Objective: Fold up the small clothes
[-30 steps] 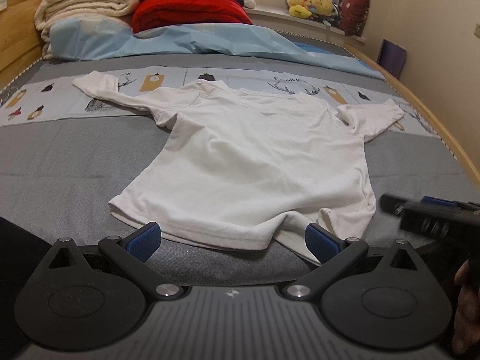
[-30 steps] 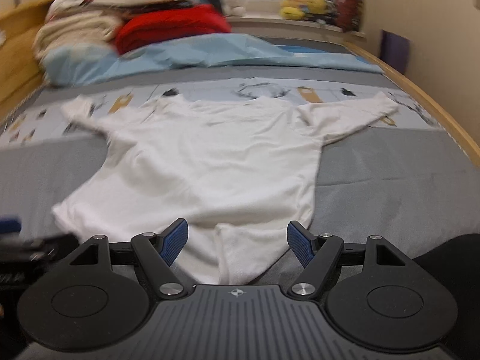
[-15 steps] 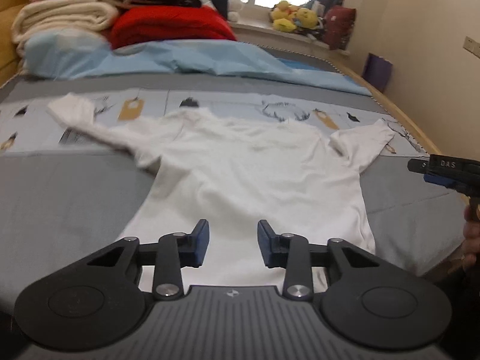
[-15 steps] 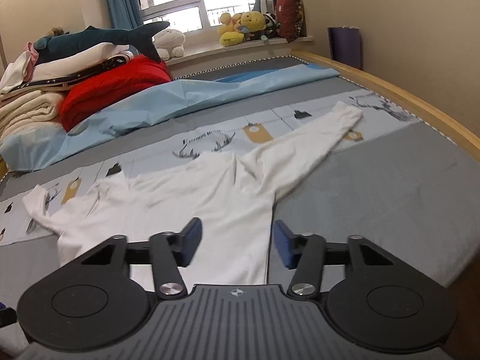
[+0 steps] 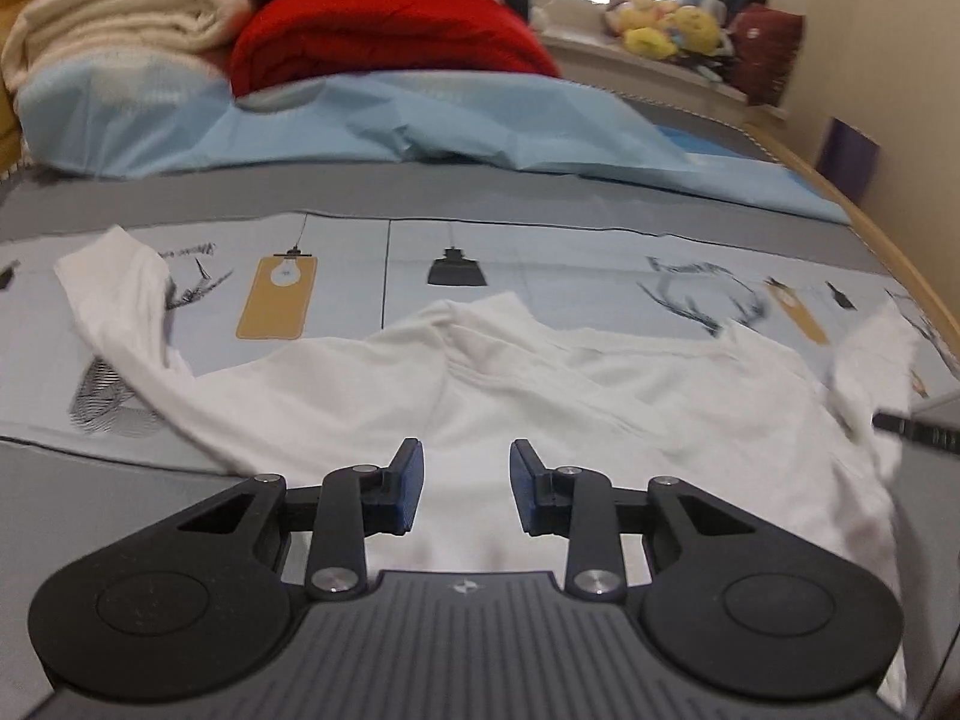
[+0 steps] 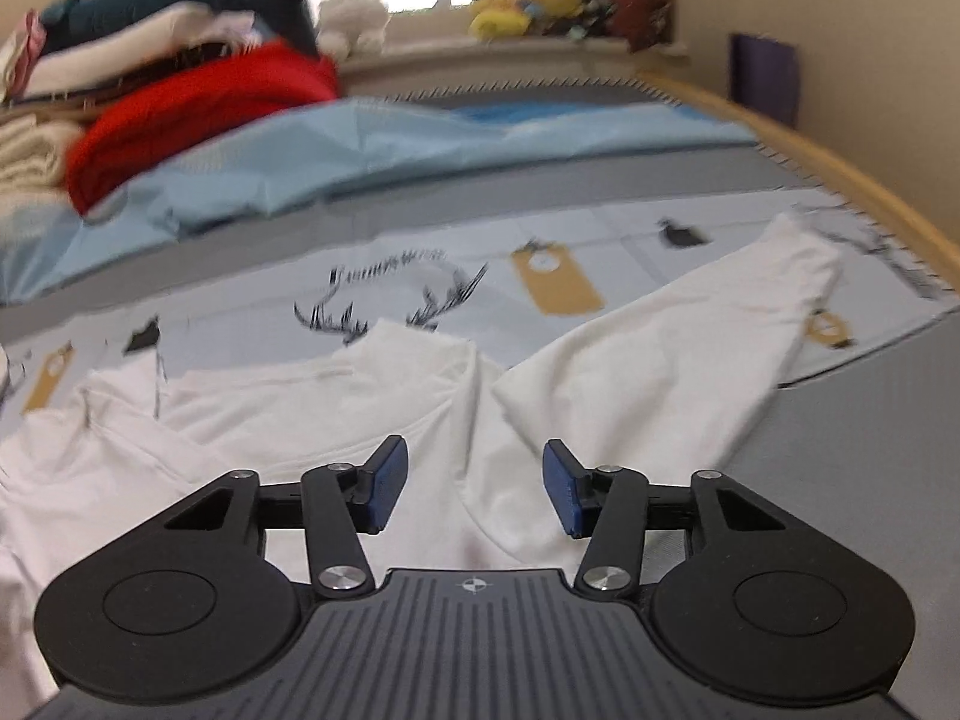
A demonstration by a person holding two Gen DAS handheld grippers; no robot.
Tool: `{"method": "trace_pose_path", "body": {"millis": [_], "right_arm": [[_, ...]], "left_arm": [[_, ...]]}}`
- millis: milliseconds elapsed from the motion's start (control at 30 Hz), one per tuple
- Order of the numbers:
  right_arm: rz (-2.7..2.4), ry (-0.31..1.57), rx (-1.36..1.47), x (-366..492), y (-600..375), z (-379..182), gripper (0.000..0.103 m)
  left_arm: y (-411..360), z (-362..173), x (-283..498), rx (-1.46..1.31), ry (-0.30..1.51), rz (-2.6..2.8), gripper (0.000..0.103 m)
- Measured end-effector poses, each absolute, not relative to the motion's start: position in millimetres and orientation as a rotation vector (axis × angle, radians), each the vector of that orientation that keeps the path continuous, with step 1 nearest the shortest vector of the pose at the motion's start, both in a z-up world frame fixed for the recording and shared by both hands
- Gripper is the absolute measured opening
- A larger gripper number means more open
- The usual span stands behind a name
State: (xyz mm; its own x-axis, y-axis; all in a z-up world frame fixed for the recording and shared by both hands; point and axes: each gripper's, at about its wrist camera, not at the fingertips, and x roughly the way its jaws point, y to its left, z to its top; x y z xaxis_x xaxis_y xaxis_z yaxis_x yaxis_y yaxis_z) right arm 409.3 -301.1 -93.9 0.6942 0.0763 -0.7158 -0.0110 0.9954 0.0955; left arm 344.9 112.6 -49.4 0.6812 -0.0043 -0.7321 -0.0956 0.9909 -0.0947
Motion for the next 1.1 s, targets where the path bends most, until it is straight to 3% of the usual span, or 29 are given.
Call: {"method": "trace_pose_path", "body": {"millis": [200, 333, 467, 500, 567, 600, 633, 733, 833, 900, 1100], "right_arm": [[0.045, 0.866, 0.078, 453, -295, -141, 0.054], [0.067, 0.826, -0.028, 465, -284, -157, 0.054], [0.027, 0.787, -0.003, 471, -279, -160, 0.053], [0.030, 0.773, -0.007, 472, -277, -160, 0.051], [0.055, 0.748, -0.016, 475, -274, -161, 0.030], [0.049, 0.737, -0.029, 477, -271, -162, 0.029], [0.042, 0.730, -0.028, 480, -270, -164, 0.027], [0.030, 0.722, 0.030, 490, -270, -167, 0.023], [0.045, 0.714, 0.039, 503, -264, -168, 0.014], [0.060, 0.698, 0.026, 514, -258, -170, 0.013], [0.079, 0.673, 0.044, 559, -241, -175, 0.013]], "left_arm": [[139, -93, 409, -0.210, 0.824, 0.065, 0.037], [152, -118, 447, -0.232, 0.837, 0.102, 0.067], [160, -132, 477, -0.238, 0.829, 0.107, 0.076], [161, -135, 483, -0.229, 0.826, 0.094, 0.077], [159, -145, 495, -0.197, 0.855, 0.057, 0.079], [157, -150, 498, -0.172, 0.872, 0.043, 0.079], [154, -154, 499, -0.123, 0.870, 0.031, 0.077], [148, -158, 494, -0.048, 0.816, -0.050, 0.032], [150, -158, 497, -0.036, 0.802, -0.064, 0.020], [157, -156, 500, -0.045, 0.781, -0.043, 0.003], [179, -154, 512, -0.127, 0.781, 0.047, 0.004]]}}
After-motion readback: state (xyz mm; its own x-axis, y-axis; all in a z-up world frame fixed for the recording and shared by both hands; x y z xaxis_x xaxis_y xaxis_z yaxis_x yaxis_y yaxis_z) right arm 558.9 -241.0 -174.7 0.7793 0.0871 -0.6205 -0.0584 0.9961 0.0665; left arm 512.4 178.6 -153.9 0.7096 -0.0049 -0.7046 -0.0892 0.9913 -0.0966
